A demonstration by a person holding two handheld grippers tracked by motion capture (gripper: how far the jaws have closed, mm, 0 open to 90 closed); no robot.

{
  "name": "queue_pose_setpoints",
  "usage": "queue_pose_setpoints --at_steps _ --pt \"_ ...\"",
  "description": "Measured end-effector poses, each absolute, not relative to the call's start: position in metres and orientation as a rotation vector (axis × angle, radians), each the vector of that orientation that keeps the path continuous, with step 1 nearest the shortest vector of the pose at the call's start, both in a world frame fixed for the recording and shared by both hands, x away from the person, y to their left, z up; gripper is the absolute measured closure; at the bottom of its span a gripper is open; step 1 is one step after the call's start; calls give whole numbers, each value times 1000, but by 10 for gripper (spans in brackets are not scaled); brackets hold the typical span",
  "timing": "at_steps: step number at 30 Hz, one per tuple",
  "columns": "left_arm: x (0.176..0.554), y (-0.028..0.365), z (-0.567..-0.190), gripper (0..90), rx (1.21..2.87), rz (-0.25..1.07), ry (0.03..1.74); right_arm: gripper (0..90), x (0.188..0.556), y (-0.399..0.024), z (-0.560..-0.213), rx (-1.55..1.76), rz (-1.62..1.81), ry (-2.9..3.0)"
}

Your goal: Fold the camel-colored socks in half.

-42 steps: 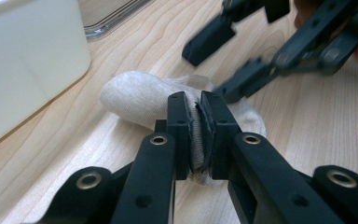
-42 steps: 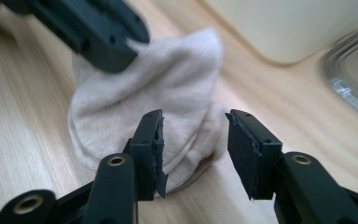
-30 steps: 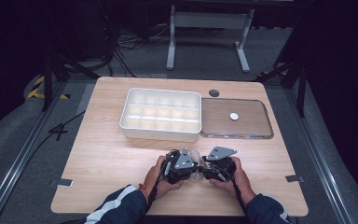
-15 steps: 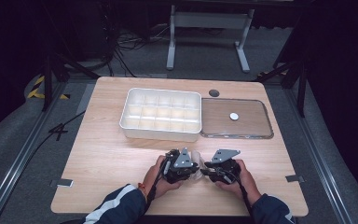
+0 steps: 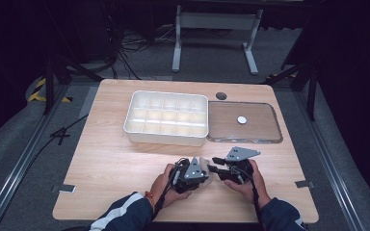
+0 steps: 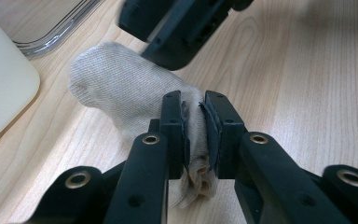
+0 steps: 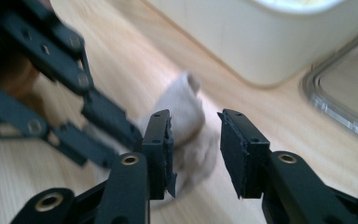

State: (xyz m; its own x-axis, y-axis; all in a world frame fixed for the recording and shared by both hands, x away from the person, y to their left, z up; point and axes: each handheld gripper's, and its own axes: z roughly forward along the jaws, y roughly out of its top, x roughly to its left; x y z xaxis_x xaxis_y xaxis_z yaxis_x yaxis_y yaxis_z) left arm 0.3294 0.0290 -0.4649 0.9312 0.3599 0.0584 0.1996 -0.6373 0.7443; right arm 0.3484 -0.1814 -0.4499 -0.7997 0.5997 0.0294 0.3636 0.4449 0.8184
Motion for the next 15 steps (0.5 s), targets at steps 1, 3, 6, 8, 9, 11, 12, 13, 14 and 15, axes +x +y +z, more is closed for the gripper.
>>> queue_pose_setpoints --at_steps 1,3,6,8,9,11,12,13,14,15 --pt "330 29 -465 784 2277 253 396 614 349 -180 -448 833 1304 2423" --pt "330 29 -466 784 2275 252 394 613 351 -177 -446 836 1349 2412" --pt "330 28 -466 783 2271 255 393 611 355 -170 -452 852 1302 2437" --pt "330 28 -466 779 2272 258 393 663 357 -167 -455 855 1280 2456" --pt "330 29 -467 775 2271 258 393 692 358 -166 -456 840 1257 2467" --pt "330 29 -466 767 2273 253 399 779 358 -165 -457 834 1211 2478" --pt "329 29 -465 765 2278 255 397 798 358 -166 -458 838 1198 2485" --pt "327 30 -465 765 2280 258 398 814 359 -169 -460 836 1176 2493" --pt "326 30 -464 766 2287 246 403 824 359 -170 -463 843 1171 2504" --pt "325 31 -462 772 2287 240 408 829 359 -170 -465 845 1168 2511"
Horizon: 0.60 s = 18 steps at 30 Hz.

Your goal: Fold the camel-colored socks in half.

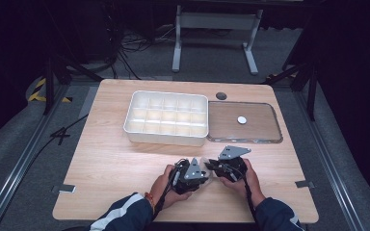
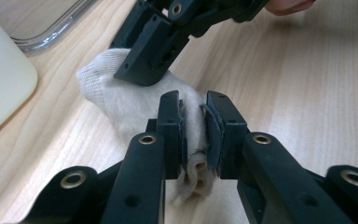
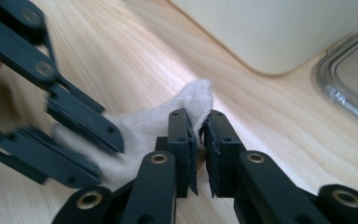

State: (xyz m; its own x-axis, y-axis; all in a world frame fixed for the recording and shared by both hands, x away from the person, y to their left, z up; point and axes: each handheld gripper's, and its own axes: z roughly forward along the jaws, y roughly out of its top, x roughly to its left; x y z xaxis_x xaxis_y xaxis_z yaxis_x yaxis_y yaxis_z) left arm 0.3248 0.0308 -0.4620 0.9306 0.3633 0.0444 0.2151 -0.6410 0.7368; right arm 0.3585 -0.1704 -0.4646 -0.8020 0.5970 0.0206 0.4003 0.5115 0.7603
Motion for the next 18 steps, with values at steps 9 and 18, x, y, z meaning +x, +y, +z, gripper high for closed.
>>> queue_pose_setpoints --at_steps 9,18 --pt "308 49 -449 775 2305 149 380 845 354 -168 -469 789 1146 2533" --pt "321 62 -438 789 2234 183 420 846 354 -168 -470 785 1163 2534"
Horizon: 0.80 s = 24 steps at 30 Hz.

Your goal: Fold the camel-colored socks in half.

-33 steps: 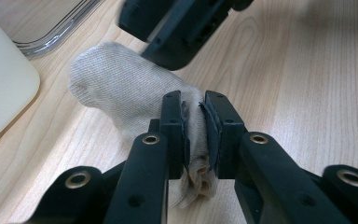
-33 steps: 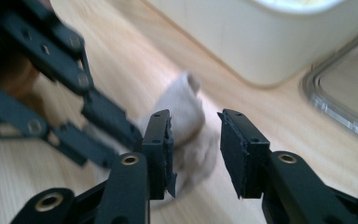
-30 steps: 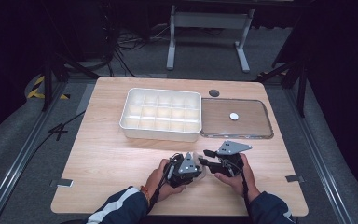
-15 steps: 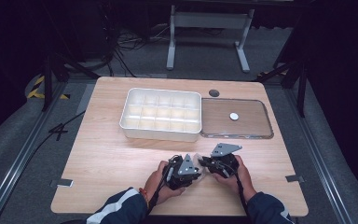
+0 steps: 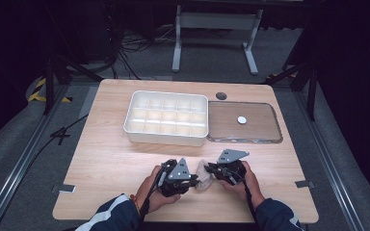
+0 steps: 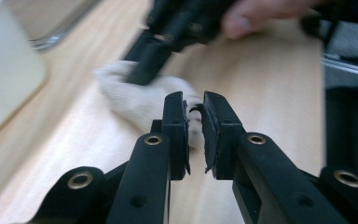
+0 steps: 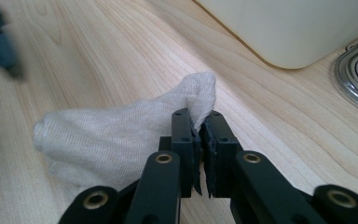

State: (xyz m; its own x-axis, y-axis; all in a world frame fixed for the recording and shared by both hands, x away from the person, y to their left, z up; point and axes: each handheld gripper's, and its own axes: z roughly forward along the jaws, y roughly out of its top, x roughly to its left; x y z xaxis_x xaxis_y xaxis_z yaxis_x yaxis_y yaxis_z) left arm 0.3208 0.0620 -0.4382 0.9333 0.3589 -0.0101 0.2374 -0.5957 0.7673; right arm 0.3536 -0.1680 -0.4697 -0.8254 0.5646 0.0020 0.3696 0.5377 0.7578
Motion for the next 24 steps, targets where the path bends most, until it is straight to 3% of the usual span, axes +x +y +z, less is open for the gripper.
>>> queue_pose_setpoints --at_steps 3,6,18,24 --pt "326 54 -445 760 2195 129 389 844 353 -167 -470 779 1170 2531" --pt "322 43 -454 775 2274 158 299 843 353 -168 -471 770 1164 2527" --pt "317 32 -468 803 2304 187 261 809 354 -172 -467 796 1146 2496" --pt "316 31 -468 808 2318 195 249 839 360 -185 -462 884 1142 2428"
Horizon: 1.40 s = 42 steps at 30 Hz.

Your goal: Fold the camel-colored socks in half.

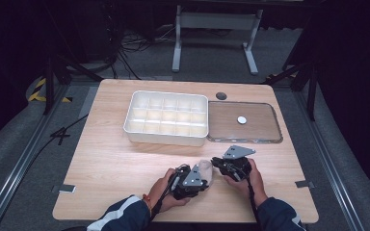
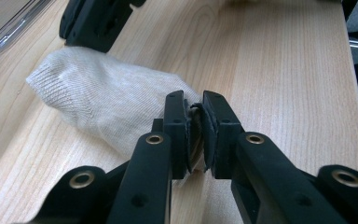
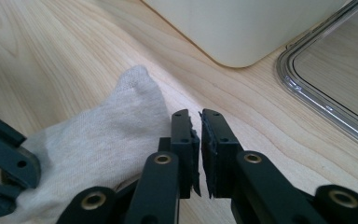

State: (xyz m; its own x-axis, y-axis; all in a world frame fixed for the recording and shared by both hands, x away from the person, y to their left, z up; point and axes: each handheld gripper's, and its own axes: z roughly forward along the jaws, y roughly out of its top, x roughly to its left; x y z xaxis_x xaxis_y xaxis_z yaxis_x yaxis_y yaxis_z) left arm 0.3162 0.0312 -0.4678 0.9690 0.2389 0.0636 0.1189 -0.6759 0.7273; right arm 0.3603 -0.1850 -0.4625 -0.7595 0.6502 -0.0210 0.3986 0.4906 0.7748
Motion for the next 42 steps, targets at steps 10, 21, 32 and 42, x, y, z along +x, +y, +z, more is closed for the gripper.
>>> queue_pose_setpoints --at_steps 10,21,32,42 --pt "318 30 -468 809 2313 184 255 864 345 -164 -444 647 1299 2459" --pt "318 29 -468 823 2325 192 245 899 357 -155 -469 754 1155 2481" --pt "318 27 -468 828 2325 201 238 900 363 -162 -476 826 1100 2435" --pt "319 28 -469 830 2317 174 258 900 366 -188 -457 875 1119 2377"
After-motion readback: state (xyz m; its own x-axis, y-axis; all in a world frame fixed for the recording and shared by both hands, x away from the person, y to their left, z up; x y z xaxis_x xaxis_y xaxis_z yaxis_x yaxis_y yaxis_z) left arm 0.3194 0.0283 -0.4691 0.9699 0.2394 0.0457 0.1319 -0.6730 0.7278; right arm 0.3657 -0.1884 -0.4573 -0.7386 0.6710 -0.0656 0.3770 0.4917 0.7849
